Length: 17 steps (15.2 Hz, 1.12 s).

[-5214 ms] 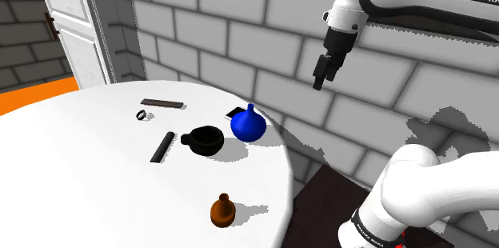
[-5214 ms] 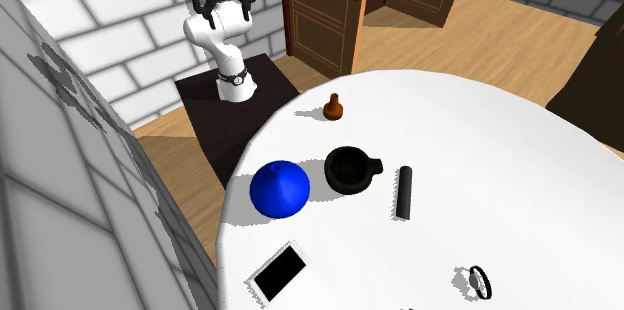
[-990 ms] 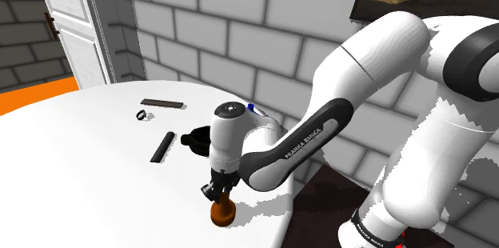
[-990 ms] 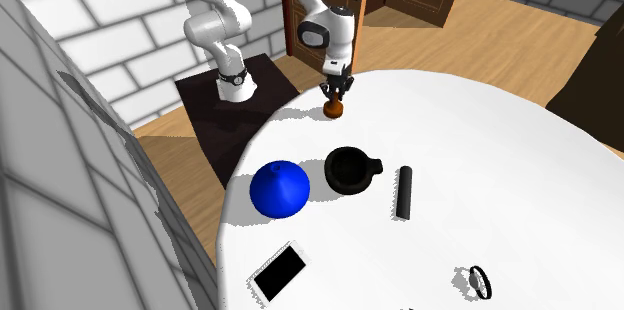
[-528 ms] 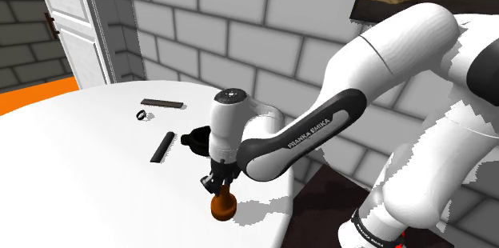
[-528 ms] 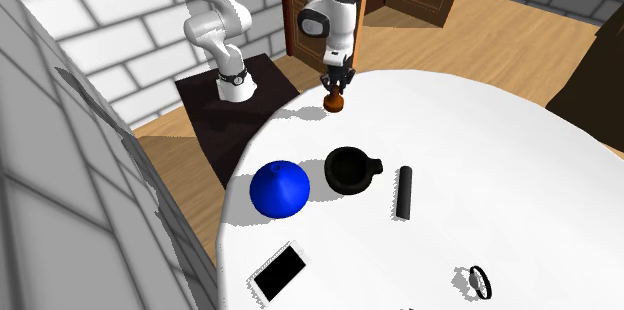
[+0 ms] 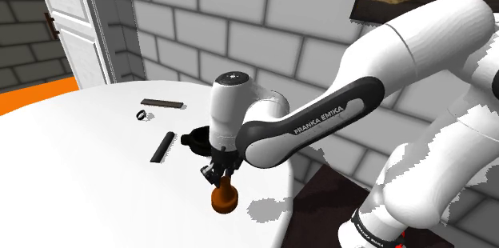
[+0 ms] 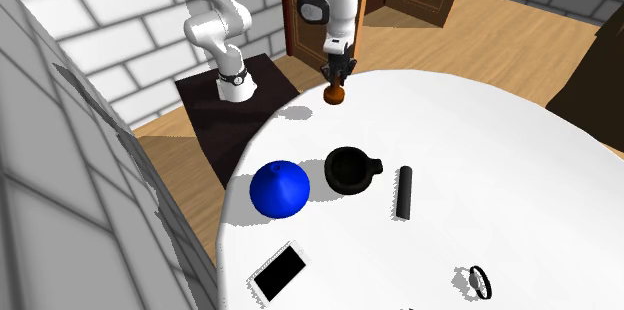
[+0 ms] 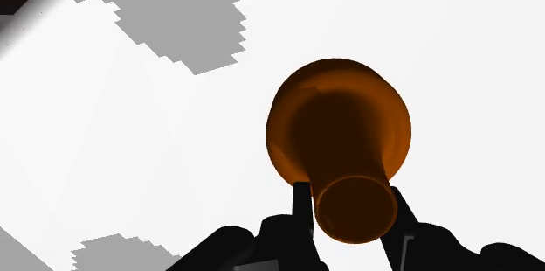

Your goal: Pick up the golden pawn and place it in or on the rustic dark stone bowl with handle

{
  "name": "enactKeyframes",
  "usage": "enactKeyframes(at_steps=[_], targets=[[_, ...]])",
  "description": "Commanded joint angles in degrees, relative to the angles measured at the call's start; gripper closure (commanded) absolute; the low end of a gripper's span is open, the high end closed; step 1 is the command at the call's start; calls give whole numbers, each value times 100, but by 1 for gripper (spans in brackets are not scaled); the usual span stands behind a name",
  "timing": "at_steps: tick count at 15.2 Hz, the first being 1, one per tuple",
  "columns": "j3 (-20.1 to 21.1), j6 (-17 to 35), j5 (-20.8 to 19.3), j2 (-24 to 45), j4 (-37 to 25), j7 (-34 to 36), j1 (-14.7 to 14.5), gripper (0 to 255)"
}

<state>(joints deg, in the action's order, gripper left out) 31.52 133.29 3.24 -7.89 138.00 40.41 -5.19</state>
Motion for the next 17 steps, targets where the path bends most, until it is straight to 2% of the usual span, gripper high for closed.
enactKeyframes(at_steps=[1,15,17], targets=[[-25,-192,70,-117,-88,-59,-11,255],[-191,-1274,308,-662,-675,-280,-55,255],[-291,-1306,149,-403,-938,-417,88,255]])
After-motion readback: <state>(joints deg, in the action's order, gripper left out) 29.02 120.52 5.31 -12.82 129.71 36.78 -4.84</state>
